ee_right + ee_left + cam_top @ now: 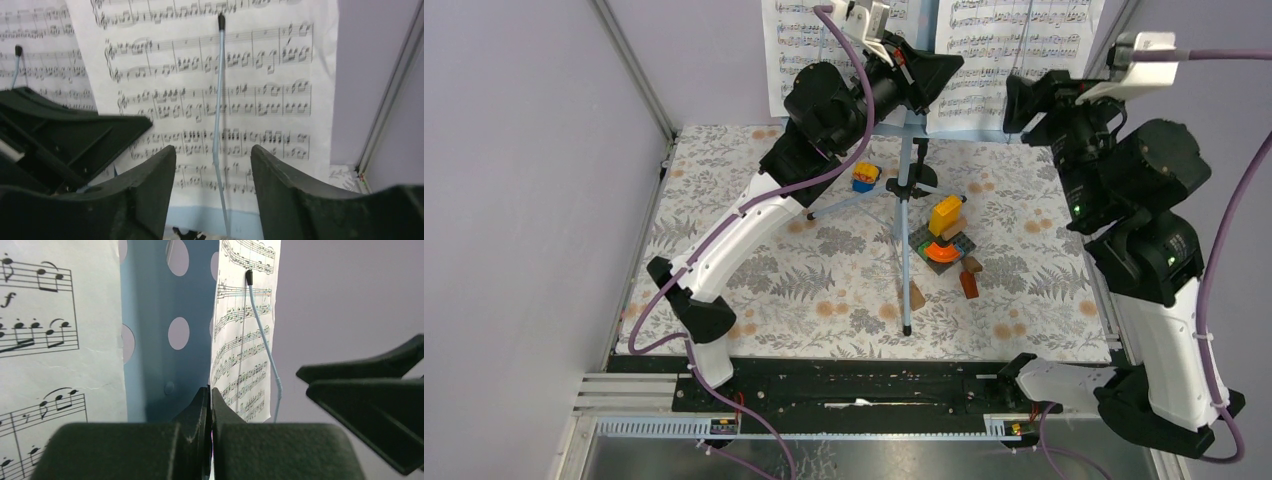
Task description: Pack up the instrument practice props
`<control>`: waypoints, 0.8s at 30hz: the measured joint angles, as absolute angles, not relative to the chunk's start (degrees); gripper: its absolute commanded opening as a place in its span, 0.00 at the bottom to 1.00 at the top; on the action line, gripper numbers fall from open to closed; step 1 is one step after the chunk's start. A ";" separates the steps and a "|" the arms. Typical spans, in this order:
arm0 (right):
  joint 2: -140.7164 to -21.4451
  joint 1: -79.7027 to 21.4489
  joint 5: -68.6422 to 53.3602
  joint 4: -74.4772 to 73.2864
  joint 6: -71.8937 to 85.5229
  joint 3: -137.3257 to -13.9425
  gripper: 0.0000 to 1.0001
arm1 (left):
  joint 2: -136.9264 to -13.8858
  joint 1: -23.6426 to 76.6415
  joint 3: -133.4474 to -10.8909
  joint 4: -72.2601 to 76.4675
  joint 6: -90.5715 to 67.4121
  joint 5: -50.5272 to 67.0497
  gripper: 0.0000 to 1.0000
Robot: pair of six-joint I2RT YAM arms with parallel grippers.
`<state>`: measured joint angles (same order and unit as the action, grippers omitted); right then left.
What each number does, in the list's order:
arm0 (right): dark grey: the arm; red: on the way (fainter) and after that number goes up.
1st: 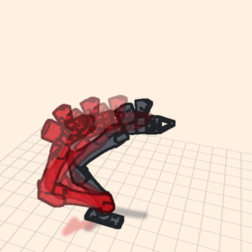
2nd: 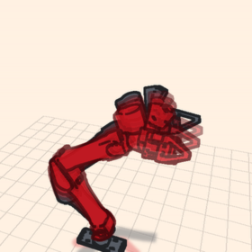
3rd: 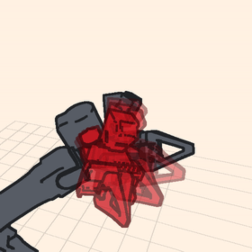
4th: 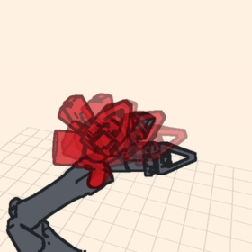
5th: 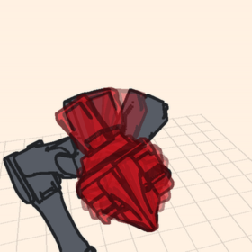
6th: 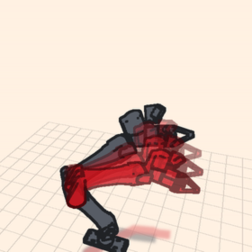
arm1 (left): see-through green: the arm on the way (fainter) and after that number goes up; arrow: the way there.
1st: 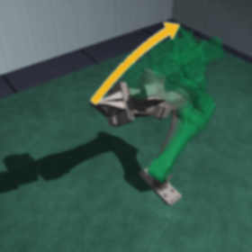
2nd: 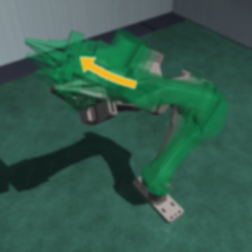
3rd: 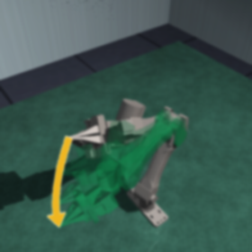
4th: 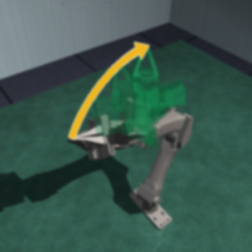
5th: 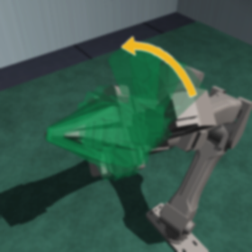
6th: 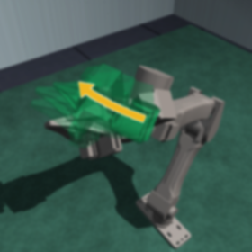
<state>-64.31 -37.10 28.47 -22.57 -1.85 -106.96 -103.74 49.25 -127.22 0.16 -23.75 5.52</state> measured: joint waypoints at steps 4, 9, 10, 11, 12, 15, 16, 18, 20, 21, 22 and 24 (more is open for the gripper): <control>-69.95 -37.08 30.79 -27.31 -0.60 -117.32 0.71 | -103.44 49.25 -126.87 0.21 -23.75 5.54 0.00; -75.92 -37.08 33.34 -34.48 1.89 -126.21 0.62 | -103.00 49.25 -126.39 0.30 -23.70 5.54 0.00; -77.23 -37.08 33.63 -36.14 2.44 -128.05 0.59 | -102.89 49.25 -126.17 0.40 -23.70 5.54 0.00; -78.15 -37.08 33.78 -37.34 2.83 -129.27 0.57 | -102.78 49.25 -126.04 0.47 -23.68 5.54 0.00; -78.89 -37.08 33.95 -38.35 3.14 -130.19 0.53 | -102.69 49.25 -125.95 0.54 -23.66 5.54 0.00; -80.20 -37.06 34.46 -40.73 4.01 -131.13 0.47 | -102.67 49.25 -125.95 0.56 -23.57 5.56 0.00; -80.40 -37.01 34.68 -41.54 4.25 -131.13 0.45 | -102.67 49.25 -125.93 0.56 -23.55 5.58 0.00; -80.60 -36.86 34.96 -42.28 4.54 -131.13 0.38 | -102.56 49.25 -125.60 0.69 -23.55 5.56 0.00; -80.62 -36.56 35.05 -42.98 4.78 -131.13 0.26 | -102.37 49.25 -125.21 1.04 -23.55 5.56 0.00; -80.62 -36.42 35.07 -43.11 4.75 -131.13 0.20 | -102.37 49.25 -125.19 1.04 -23.55 5.58 0.00; -80.62 -36.27 35.05 -43.13 4.99 -131.13 0.14 | -102.37 49.25 -125.10 1.10 -23.55 5.58 0.00; -80.60 -36.14 35.00 -43.05 4.80 -131.00 0.05 | -102.37 49.25 -125.10 1.17 -23.55 5.56 0.00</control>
